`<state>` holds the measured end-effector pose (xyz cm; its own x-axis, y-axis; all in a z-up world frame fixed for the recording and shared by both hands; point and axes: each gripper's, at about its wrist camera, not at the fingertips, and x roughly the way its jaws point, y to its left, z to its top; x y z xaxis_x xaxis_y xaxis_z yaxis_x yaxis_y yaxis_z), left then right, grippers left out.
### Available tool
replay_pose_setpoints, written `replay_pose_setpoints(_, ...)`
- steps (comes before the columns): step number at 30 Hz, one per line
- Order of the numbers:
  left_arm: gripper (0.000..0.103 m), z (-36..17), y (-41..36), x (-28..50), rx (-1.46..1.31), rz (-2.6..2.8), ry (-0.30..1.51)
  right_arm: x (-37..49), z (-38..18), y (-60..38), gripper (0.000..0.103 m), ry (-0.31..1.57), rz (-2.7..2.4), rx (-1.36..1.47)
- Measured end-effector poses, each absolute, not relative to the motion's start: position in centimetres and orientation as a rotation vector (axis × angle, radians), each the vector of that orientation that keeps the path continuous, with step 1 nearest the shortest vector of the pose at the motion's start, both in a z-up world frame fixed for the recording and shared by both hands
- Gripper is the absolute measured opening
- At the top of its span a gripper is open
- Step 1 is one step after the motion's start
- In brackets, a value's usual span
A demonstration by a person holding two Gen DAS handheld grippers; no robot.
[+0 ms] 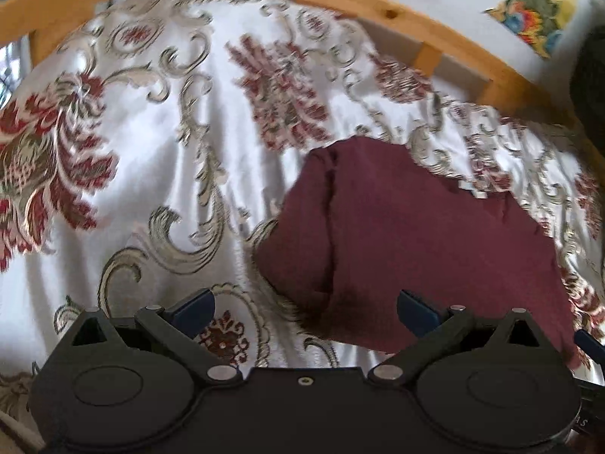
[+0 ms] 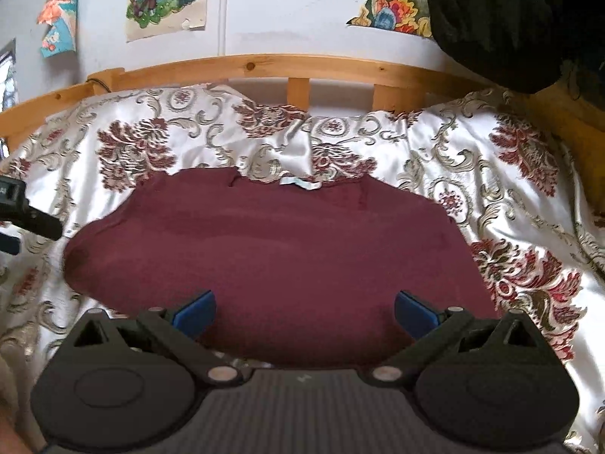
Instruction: Fold small clothes
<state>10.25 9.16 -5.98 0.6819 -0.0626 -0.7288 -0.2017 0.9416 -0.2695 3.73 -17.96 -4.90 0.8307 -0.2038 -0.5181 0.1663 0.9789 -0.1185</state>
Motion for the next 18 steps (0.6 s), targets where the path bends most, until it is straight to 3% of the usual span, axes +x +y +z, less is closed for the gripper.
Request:
replay_pose_setpoints(6, 0.102, -7.4, 9.4, 12.2, -0.409, 0.045, 0.892, 5.5, -6.0, -18.7, 0.103, 0.547, -0.255, -0.1)
replay_pose_setpoints(12, 0.102, -7.4, 9.2, 14.5, -0.369, 0.072, 0.803, 6.6, -6.5, -18.4, 0.103, 0.557, -0.231, -0.143)
replay_pose_setpoints(18, 0.102, -9.9, 8.5, 17.7, -0.329, 0.074, 0.904, 7.4, -6.6, -18.2, 0.103, 0.571, -0.21, -0.185)
